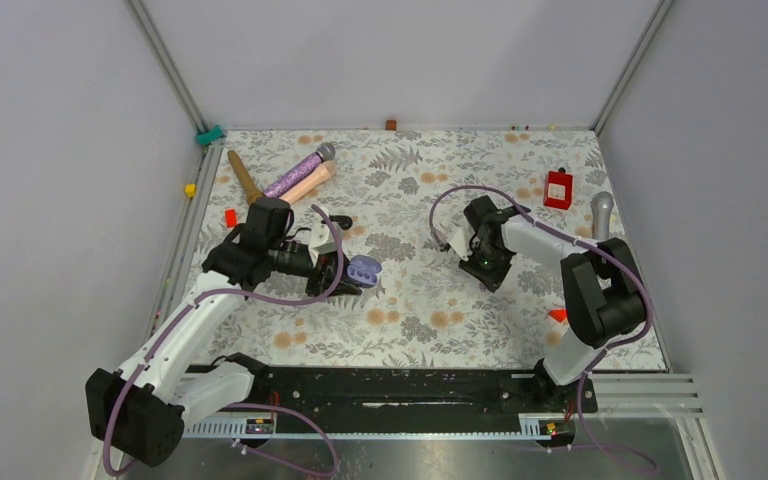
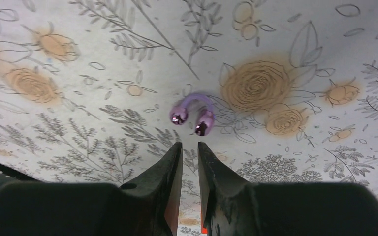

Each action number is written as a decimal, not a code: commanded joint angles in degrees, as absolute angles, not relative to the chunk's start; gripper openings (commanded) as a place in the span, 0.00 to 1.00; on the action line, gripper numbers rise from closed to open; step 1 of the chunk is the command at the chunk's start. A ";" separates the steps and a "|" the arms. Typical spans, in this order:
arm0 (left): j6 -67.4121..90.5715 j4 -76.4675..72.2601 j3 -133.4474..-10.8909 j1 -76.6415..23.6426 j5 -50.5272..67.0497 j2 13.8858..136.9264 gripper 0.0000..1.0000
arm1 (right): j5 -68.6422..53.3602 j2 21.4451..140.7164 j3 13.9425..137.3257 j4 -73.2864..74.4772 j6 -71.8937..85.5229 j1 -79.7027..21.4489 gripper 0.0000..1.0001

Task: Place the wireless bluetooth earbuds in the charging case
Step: Pick up the earbud from the center of the board.

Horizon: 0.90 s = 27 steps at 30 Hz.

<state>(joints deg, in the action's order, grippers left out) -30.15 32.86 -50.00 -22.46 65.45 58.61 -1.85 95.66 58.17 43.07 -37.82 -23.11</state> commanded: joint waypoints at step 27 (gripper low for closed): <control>-31.11 30.59 -49.48 -21.21 69.22 57.54 0.00 | 6.13 103.63 66.82 48.74 -38.97 -26.37 0.24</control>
